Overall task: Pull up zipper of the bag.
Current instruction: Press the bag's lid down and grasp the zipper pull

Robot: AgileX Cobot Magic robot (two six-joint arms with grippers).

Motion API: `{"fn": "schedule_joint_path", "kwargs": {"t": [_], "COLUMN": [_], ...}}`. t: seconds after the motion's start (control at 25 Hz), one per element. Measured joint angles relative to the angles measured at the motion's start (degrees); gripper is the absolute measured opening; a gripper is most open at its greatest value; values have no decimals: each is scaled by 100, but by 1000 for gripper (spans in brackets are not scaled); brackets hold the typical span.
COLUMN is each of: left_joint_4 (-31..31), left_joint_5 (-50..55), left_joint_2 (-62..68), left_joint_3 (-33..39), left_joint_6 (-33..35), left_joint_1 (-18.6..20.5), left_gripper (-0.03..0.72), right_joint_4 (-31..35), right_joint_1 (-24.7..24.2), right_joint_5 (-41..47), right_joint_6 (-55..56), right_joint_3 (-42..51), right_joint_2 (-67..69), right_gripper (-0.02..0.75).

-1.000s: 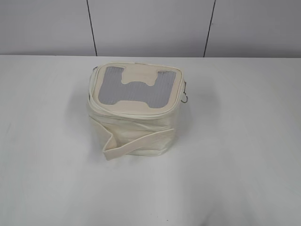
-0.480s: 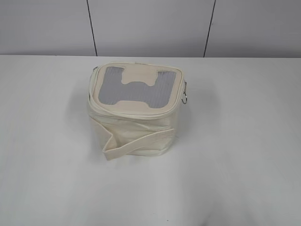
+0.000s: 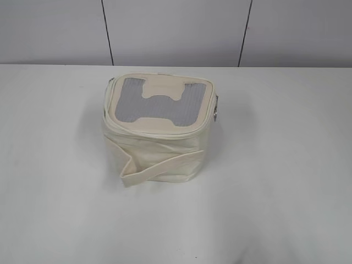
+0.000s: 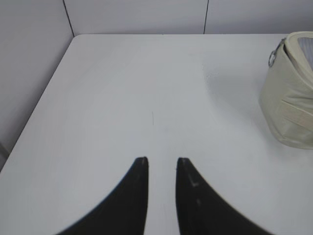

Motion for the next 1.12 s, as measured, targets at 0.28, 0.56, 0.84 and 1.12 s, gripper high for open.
{"fn": "schedule_joint_path", "kwargs": {"t": [0.28, 0.56, 0.84, 1.12], "left_joint_4": [0, -94, -99, -99], "left_joint_5": [0, 0, 0, 0], "left_joint_2": [0, 0, 0, 0], "left_joint_3": [0, 0, 0, 0], "left_joint_6": [0, 0, 0, 0], "left_joint_1": [0, 0, 0, 0], "left_gripper": [144, 144, 144, 144], "right_joint_4": [242, 2990, 5076, 5206], "right_joint_1": [0, 0, 45, 1060], "right_joint_5": [0, -970, -1241, -1184], "right_joint_6": [-83, -2765, -5956, -6706], "right_joint_3": [0, -359, -1992, -4654], "right_joint_2": [20, 2395, 6280, 9414], "right_gripper": [379, 379, 379, 379]}}
